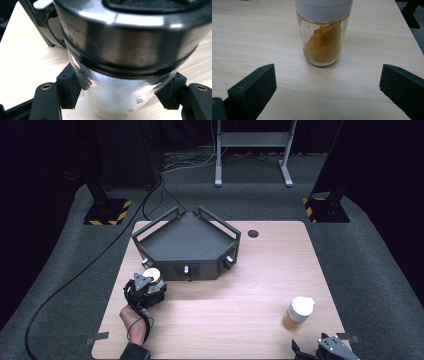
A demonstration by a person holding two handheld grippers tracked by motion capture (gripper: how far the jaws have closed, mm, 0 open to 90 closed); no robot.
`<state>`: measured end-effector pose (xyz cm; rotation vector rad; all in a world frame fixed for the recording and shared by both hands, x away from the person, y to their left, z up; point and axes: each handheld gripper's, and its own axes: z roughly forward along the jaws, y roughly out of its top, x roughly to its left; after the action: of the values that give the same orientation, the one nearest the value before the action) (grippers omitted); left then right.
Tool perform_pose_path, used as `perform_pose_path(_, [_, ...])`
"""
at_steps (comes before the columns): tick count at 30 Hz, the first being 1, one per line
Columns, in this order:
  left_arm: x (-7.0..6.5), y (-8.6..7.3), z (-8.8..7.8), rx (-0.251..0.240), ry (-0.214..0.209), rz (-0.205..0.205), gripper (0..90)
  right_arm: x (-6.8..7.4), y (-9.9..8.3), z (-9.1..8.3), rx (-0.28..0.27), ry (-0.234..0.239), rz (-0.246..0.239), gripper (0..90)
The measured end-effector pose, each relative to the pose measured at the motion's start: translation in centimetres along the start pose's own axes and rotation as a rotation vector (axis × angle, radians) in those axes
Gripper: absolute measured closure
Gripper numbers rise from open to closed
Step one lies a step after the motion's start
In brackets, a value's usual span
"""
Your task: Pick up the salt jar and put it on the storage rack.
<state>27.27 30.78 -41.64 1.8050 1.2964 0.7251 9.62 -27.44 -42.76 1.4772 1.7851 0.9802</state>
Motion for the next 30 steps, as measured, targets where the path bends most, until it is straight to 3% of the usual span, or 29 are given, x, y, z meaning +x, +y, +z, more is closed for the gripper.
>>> perform_pose_path(30, [-0.2,1.8,-1.1,-0.023,-0.029,0.026,31.8,-0.1,-0.1,-0.1,-0.005,-0.002,-0.002,0.0])
